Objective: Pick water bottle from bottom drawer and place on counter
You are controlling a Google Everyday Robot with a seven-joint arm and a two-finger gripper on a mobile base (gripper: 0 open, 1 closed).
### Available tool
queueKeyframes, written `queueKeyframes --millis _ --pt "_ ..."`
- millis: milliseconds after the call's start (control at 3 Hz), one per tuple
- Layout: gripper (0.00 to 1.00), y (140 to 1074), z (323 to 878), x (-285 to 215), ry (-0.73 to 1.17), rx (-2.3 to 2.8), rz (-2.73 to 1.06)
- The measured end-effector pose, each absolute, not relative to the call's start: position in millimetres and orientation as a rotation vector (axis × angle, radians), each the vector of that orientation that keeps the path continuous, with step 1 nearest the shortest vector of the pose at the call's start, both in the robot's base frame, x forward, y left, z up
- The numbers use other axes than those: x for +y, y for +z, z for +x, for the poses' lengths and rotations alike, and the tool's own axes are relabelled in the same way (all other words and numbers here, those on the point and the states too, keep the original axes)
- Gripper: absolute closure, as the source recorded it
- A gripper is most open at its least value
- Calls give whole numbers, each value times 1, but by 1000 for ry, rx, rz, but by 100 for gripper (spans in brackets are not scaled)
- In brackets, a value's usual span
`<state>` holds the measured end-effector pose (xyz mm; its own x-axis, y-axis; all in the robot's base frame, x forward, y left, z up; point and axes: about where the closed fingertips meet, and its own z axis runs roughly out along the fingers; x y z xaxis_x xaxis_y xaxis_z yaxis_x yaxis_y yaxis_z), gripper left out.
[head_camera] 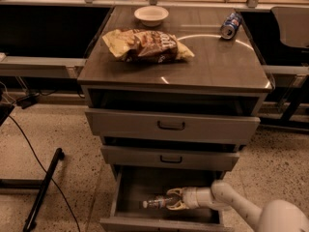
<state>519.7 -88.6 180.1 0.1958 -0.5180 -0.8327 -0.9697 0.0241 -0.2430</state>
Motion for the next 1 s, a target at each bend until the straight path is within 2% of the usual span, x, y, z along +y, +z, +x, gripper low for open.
queueKeyframes --millis 667,1000 --pt "100 273 486 -110 680 1174 -1494" --pt "100 315 469 -117 613 1202 -1459"
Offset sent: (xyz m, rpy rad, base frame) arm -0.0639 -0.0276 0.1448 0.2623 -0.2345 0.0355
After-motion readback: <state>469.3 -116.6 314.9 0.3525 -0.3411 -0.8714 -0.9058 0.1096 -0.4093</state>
